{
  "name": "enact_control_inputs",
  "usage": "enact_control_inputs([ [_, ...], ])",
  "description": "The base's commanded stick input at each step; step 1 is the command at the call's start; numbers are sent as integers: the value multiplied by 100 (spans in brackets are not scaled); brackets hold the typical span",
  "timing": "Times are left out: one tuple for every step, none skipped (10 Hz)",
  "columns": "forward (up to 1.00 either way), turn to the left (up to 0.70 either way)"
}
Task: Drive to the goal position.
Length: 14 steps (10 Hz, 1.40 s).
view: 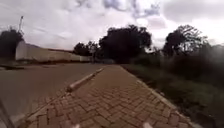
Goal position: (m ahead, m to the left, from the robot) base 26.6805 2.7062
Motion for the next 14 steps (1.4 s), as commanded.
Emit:
enact_control_inputs([
  [50,0],
  [50,0],
  [50,0],
  [50,0],
  [50,0],
  [50,0],
  [50,0],
  [50,-50],
  [50,-50],
  [50,-50],
  [50,-50],
  [50,0],
  [50,0],
  [50,0],
])
